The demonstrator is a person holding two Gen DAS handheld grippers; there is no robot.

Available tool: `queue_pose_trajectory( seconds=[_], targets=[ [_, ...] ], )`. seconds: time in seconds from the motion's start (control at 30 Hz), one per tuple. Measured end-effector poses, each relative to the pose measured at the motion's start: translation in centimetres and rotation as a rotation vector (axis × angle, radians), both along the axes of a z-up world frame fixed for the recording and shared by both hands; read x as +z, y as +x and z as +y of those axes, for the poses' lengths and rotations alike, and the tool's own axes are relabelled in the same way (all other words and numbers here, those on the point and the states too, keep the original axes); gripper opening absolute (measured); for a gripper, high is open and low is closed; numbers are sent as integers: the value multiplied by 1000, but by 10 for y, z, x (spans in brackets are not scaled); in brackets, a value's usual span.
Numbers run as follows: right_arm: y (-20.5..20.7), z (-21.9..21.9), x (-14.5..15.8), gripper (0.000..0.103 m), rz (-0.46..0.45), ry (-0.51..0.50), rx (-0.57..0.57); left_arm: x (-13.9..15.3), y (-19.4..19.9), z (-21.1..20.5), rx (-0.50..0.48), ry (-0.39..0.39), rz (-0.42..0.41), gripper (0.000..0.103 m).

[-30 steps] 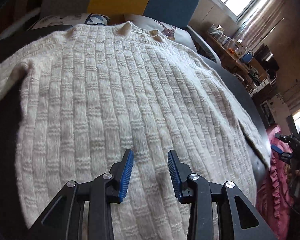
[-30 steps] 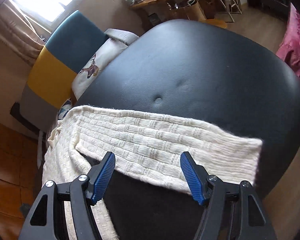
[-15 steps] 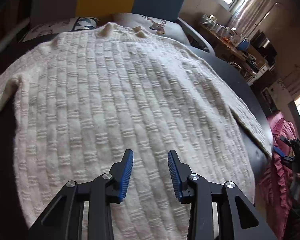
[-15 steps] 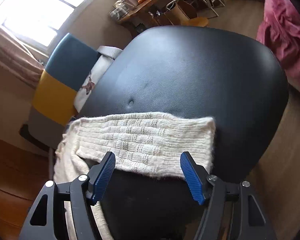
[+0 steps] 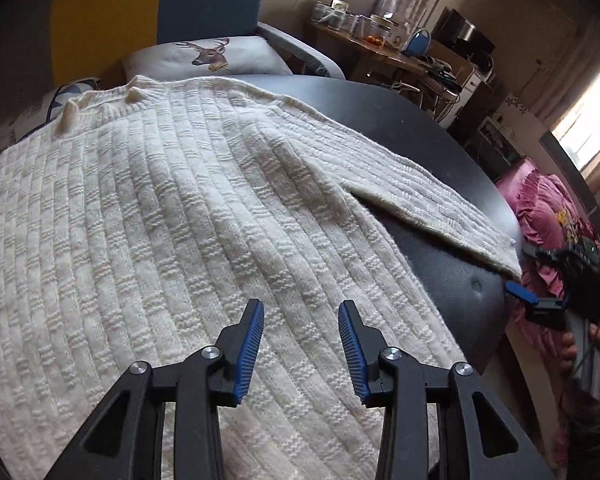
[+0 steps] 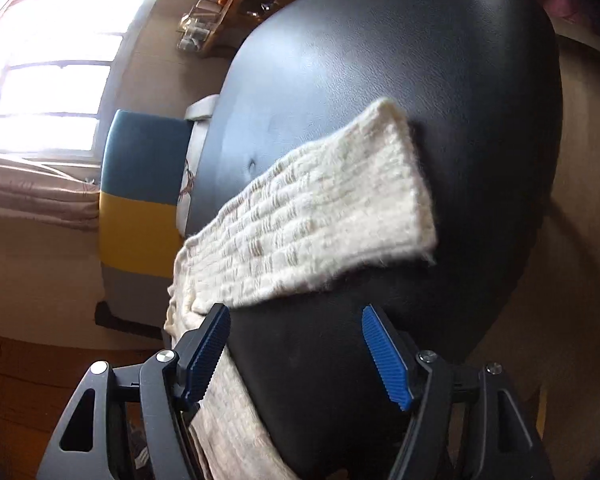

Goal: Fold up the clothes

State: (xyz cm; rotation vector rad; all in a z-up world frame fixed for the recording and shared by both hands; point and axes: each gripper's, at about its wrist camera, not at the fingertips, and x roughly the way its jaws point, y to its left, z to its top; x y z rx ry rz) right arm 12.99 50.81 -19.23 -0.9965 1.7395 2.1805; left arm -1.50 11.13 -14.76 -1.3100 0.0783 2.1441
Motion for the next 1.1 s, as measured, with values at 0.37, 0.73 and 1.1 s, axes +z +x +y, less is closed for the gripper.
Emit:
queue_pose_trajectory(
  seconds=[0.37, 0.73, 1.1],
  targets=[
    [-29, 17, 6, 75, 2, 228, -208, -28, 5, -9, -25, 37, -64, 55],
    [-43, 32, 6, 77, -41, 197, -313, -28, 12, -10, -48, 85, -55, 65],
    [-65, 19, 11, 97, -43, 334, -287, -29, 16, -13, -52, 110, -55, 65]
  ],
)
